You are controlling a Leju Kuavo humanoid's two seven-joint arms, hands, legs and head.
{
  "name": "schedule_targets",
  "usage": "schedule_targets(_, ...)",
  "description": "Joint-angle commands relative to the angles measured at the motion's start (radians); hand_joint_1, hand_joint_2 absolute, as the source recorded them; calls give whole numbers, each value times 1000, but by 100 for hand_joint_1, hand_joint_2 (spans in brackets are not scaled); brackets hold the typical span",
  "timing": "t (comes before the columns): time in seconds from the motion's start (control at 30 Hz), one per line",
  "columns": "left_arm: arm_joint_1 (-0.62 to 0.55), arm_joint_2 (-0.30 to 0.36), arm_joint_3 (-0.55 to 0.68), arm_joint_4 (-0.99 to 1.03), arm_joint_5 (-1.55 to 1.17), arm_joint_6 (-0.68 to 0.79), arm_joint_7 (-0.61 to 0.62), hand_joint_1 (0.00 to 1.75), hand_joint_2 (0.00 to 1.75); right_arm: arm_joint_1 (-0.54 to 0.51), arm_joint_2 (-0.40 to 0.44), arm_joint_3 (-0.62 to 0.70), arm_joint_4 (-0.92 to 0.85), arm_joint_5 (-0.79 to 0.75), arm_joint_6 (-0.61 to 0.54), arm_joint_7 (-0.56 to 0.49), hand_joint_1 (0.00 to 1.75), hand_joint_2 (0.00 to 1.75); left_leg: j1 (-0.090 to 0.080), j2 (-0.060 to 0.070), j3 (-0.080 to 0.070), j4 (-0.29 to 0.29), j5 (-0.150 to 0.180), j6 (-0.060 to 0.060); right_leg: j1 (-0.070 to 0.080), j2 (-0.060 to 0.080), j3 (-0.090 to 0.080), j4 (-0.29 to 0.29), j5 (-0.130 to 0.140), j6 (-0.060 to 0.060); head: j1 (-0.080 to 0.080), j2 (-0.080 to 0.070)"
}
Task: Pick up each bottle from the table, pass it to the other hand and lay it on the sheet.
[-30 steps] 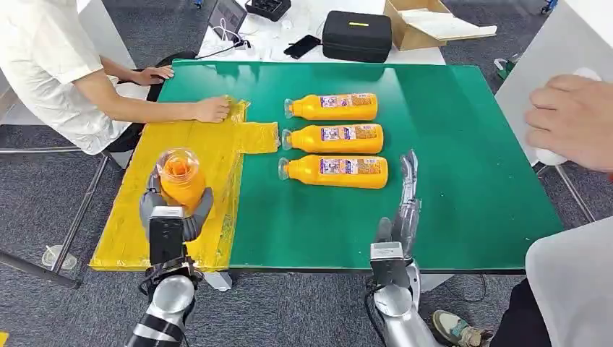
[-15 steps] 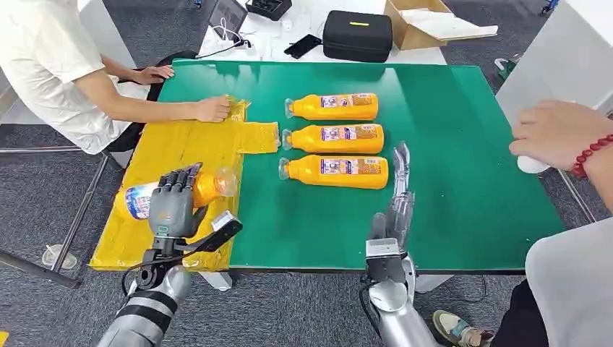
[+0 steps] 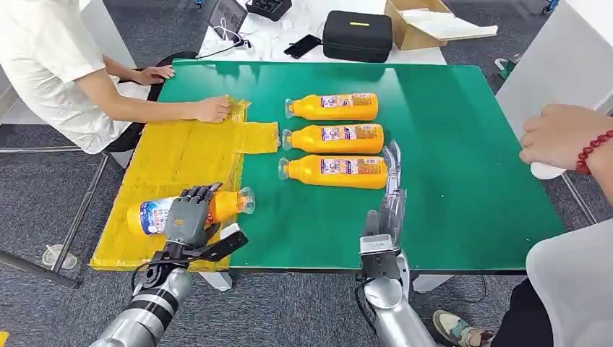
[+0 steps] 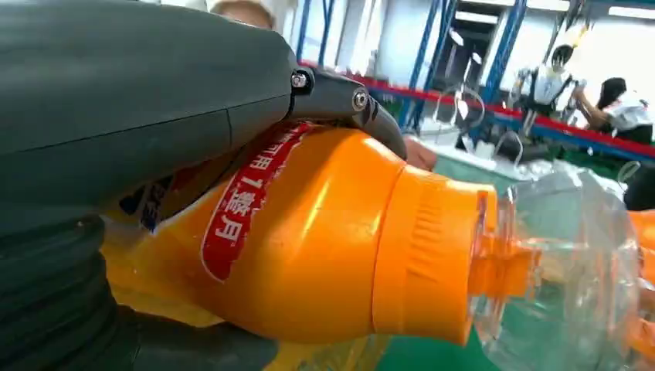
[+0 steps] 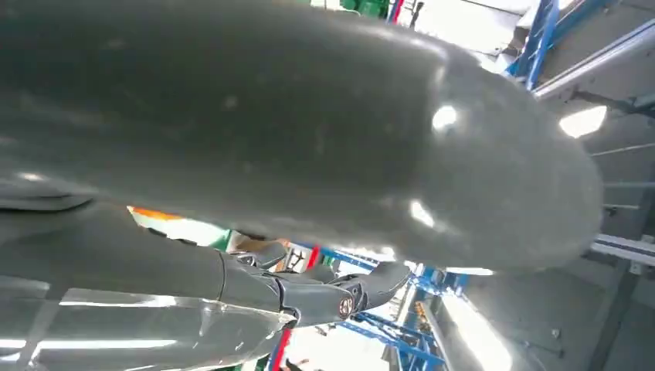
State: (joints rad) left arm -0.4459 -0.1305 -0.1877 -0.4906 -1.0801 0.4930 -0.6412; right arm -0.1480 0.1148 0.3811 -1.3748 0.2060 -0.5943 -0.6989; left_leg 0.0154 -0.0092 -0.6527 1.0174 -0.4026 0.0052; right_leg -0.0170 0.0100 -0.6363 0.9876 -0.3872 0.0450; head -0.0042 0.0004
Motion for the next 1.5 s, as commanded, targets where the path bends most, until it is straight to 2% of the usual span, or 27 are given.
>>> schedule_targets(0.03,-28,10,-65,81,22,-39,78,0,175,-39,-16,27,82,-11,3,1,0,0,0,2,6,-1,-2,1,0,1,5,-1,-1,-1,0,0)
schedule_targets(0.07,-34,18,-83,92,9,-51,94,0,175,-41,-16,27,84,-11,2,1,0,0,0,2,3,0,-1,1,0,1,3,-1,0,-1,0,0)
schedule_targets(0.1,-37,22,-89,97,10,-66,96,0,175,-42,-16,27,84,-12,4,1,0,0,0,3,10,0,-4,1,1,1,10,-1,-2,-2,0,0)
schedule_targets(0.13,-38,23,-85,104,21,-86,98,0,175,-43,-16,26,85,-11,2,1,0,0,0,2,4,0,-1,1,1,1,4,-1,0,-1,0,0)
schedule_targets(0.27,-28,33,-97,106,41,-145,71,0,175,-40,-21,27,79,-13,3,1,0,0,0,1,3,-1,-1,0,0,0,3,-1,0,-1,0,0)
schedule_targets(0.33,-21,39,-109,107,60,-215,51,0,175,-37,-23,28,74,-14,6,1,0,0,0,3,9,-1,-3,1,1,1,8,-1,-2,-3,0,0)
schedule_targets(0.37,-21,39,-109,107,60,-215,51,0,175,-37,-23,28,74,-14,6,1,0,0,0,2,4,-1,-1,0,0,1,4,-1,0,-1,0,0)
schedule_targets(0.4,-15,56,-134,114,54,-267,46,0,175,-39,-23,27,76,-17,6,1,0,0,0,3,7,-1,-2,1,1,1,6,-1,-1,-2,0,0)
schedule_targets(0.43,-12,62,-140,114,52,-271,48,0,175,-39,-24,25,79,-18,5,1,0,175,0,3,9,-1,-3,1,1,1,9,-1,-2,-2,0,0)
schedule_targets(0.47,-12,62,-140,114,52,-271,48,0,175,-39,-24,25,79,-18,5,1,0,175,0,2,5,-1,-1,1,0,1,5,-1,0,-1,0,0)
schedule_targets(0.5,4,60,-135,94,65,-230,38,0,175,-37,-26,19,82,-23,8,1,0,175,0,4,8,-2,-2,1,0,2,8,-2,-1,-2,0,0)
schedule_targets(0.67,4,60,-135,94,65,-230,38,0,175,-37,-26,19,82,-23,8,1,0,175,0,4,11,-2,-2,1,0,2,11,-2,-1,-2,0,0)
schedule_targets(0.87,56,-20,-80,-69,251,-78,-57,0,175,-12,-30,16,78,1,-7,1,0,175,0,0,8,-1,-1,1,0,-1,8,-1,-1,-1,0,0)
schedule_targets(0.93,56,-20,-80,-69,251,-78,-57,0,175,-12,-30,16,78,1,-7,1,0,175,0,0,12,-1,-3,1,1,-3,12,-2,-3,-2,0,0)
schedule_targets(1.1,56,-20,-80,-69,251,-78,-57,0,175,-12,-30,16,78,1,-7,1,0,175,0,0,4,-1,-1,1,0,-1,4,-1,-1,-1,0,0)
schedule_targets(1.17,56,-20,-80,-69,251,-78,-57,0,175,-12,-30,16,78,1,-7,1,0,175,0,0,8,0,-3,1,1,-2,9,-1,-3,-2,0,0)
schedule_targets(1.27,113,-21,-141,-221,394,-46,-57,0,175,0,-26,-1,75,8,-7,1,0,175,0,0,4,0,-1,1,1,-2,5,-1,-1,-1,0,0)
schedule_targets(1.4,171,-36,-188,-404,464,49,-57,0,175,15,-24,-8,72,23,-11,1,0,175,0,-1,6,0,-3,1,1,-3,7,0,-3,-2,0,0)
schedule_targets(1.47,200,-26,-233,-502,532,101,-57,0,175,13,-26,-2,88,68,-46,1,0,175,0,-1,2,0,-1,1,0,-2,3,0,-1,-1,0,0)
schedule_targets(1.5,210,-28,-236,-531,560,105,-57,0,175,9,-27,-2,111,91,-42,1,0,175,0,-1,6,0,-3,1,1,-3,6,0,-3,-2,0,0)
